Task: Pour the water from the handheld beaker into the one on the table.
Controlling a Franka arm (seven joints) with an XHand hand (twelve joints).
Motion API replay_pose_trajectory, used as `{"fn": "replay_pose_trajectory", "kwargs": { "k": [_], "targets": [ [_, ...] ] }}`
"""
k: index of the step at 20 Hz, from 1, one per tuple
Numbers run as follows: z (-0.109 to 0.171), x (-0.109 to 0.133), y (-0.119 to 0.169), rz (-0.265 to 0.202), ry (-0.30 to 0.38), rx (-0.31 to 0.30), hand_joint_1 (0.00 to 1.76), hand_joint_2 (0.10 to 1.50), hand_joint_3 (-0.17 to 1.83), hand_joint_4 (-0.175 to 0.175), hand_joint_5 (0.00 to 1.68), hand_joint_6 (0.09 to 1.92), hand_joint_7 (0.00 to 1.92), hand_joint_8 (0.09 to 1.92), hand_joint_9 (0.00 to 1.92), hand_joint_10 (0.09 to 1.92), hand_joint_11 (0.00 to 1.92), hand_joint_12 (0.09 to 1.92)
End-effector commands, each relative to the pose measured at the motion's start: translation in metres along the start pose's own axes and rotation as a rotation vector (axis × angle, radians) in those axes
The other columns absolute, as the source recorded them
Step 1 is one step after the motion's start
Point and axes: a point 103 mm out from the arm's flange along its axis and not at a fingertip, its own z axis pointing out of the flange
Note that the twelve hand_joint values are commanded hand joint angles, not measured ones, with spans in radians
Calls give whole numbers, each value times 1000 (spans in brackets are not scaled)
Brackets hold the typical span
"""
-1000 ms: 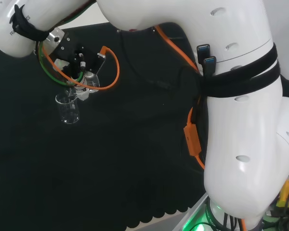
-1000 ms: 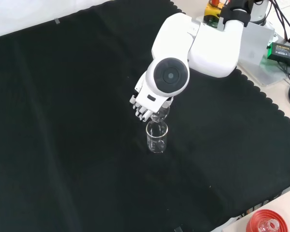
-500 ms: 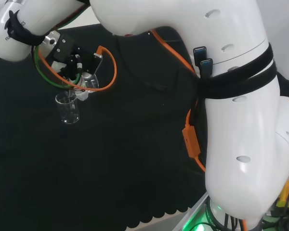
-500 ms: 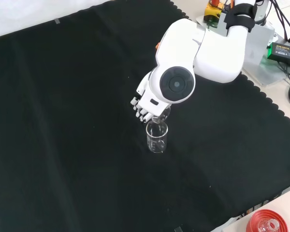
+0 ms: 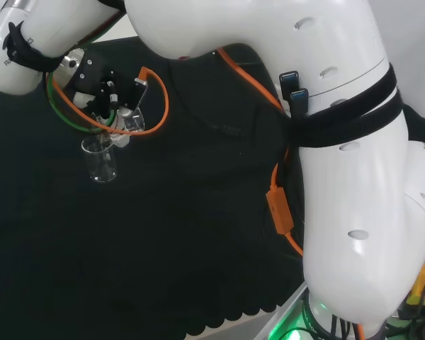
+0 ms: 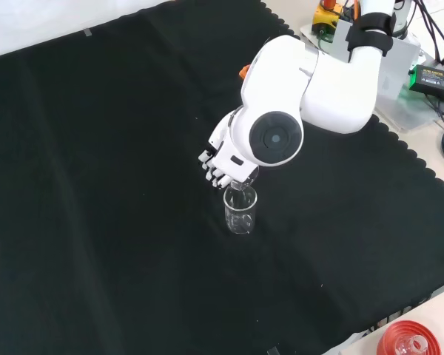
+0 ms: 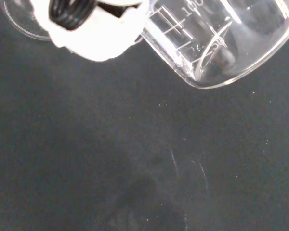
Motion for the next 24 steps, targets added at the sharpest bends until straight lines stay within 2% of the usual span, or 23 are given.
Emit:
{"fn": "replay_pose_trajectory", "kwargs": {
  "k": [1,4,24],
  "targets": [
    [-2,1,1,8,-24,6,1296,1115,-175,-175,1004,918,1289,730,1325,986,1058,919],
    [-4,0,2,6,-56,19,1296,1115,-175,-175,1004,919,1289,731,1325,986,1058,919],
    [-8,-2,1,23,-66,22,1296,1116,-175,-175,1002,921,1287,734,1327,986,1058,919]
  ]
}}
